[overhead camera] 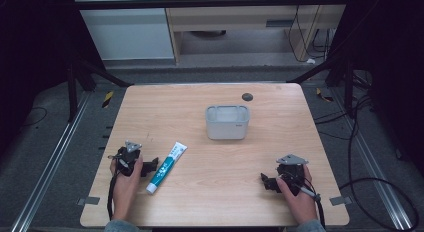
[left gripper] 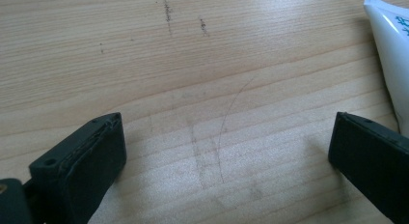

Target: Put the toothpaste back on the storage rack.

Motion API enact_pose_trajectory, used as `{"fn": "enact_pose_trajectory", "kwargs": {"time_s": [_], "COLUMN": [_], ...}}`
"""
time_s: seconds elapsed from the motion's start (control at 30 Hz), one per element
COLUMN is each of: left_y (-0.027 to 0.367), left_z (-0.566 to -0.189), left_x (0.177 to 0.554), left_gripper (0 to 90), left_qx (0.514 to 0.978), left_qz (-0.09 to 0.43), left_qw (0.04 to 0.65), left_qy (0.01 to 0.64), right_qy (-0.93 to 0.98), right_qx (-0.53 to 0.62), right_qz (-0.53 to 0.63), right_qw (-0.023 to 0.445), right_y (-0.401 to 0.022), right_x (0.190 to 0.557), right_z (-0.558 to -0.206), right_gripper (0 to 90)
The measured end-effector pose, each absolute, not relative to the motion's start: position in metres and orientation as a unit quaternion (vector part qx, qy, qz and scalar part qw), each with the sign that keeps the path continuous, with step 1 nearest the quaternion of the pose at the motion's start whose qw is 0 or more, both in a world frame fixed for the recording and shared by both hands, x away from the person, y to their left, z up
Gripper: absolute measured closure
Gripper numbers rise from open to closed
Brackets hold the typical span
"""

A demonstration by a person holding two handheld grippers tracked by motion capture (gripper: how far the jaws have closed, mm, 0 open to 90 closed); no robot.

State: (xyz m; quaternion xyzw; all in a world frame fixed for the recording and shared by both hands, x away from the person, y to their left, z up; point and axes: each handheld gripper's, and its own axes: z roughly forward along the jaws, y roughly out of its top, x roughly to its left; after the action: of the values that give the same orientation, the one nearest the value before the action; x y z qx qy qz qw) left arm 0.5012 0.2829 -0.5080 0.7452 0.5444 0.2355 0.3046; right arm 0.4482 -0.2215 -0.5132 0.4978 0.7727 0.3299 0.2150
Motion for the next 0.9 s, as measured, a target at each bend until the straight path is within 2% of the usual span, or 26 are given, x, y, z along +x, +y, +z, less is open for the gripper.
{"fn": "enact_pose_trajectory", "kwargs": {"time_s": [0.4,0.5,0.63,0.8,0.9], "left_y": [0.286,0.290,0.294,0.298,0.296], "left_z": [-0.507,-0.503,-0.487,-0.458,-0.440], "left_x": [0.500,0.498,0.493,0.485,0.480], "left_gripper": [0.0,4.2,3.8,3.3,3.6], "left_qx": [0.754,0.746,0.736,0.749,0.754], "left_qz": [0.227,0.220,0.248,0.265,0.247], "left_qw": [0.313,0.327,0.322,0.307,0.313], "left_qy": [0.531,0.537,0.541,0.524,0.522], "right_qy": [0.775,0.775,0.773,0.772,0.773], "right_qx": [0.495,0.495,0.498,0.498,0.498], "right_qz": [0.330,0.330,0.330,0.330,0.330], "right_qw": [0.214,0.213,0.214,0.214,0.214], "right_y": [-0.222,-0.222,-0.221,-0.221,-0.221], "right_x": [0.449,0.448,0.448,0.448,0.448], "right_z": [-0.513,-0.513,-0.513,-0.513,-0.513], "right_gripper": [0.3,0.3,0.3,0.4,0.3]}}
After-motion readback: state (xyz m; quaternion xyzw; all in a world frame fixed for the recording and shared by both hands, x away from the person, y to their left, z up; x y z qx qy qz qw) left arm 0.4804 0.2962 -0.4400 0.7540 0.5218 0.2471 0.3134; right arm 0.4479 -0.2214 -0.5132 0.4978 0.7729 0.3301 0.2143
